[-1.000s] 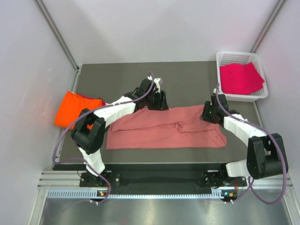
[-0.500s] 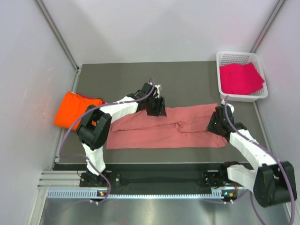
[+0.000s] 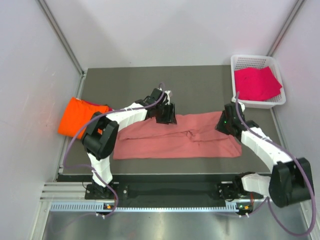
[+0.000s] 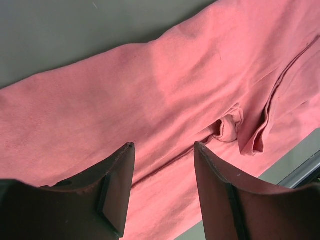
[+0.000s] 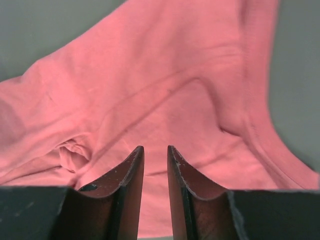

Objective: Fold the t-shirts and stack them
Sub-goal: Fold the tshirt

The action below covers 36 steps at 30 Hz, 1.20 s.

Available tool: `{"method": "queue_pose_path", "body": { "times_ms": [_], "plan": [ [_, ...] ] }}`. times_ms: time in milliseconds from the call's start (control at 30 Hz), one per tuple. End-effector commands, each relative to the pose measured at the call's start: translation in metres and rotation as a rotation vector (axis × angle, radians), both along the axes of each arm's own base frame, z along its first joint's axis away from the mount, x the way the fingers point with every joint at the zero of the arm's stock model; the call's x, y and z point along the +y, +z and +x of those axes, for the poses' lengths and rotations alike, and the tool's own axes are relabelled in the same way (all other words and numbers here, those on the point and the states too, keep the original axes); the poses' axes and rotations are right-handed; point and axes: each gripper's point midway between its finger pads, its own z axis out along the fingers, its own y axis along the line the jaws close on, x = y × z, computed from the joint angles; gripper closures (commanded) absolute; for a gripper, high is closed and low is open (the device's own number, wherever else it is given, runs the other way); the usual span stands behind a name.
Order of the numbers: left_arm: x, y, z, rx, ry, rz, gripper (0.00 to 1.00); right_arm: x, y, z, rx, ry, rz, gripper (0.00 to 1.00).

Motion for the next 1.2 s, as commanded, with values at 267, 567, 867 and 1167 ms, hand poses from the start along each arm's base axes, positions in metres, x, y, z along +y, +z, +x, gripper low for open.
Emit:
{"method": "queue_pose_path", "body": {
  "times_ms": [267,567,867,1167],
  "plan": [
    [0.022,0.001,-0.004,0.012,0.017,0.002,0.45,0.043,-0.027,0.043,0.045,0.106,-0.04,0.76],
    [0.029,-0.039,-0.011,0.109,0.027,0.062,0.45,0.032,-0.059,-0.001,0.112,0.069,-0.047,0.76],
    [0.036,-0.055,-0.009,0.142,0.048,0.062,0.46,0.014,-0.048,-0.049,0.105,0.05,-0.035,0.76],
    [0.034,-0.032,-0.003,0.075,0.05,0.035,0.46,0.006,0.008,-0.042,-0.062,0.004,-0.019,0.72]
  ]
}}
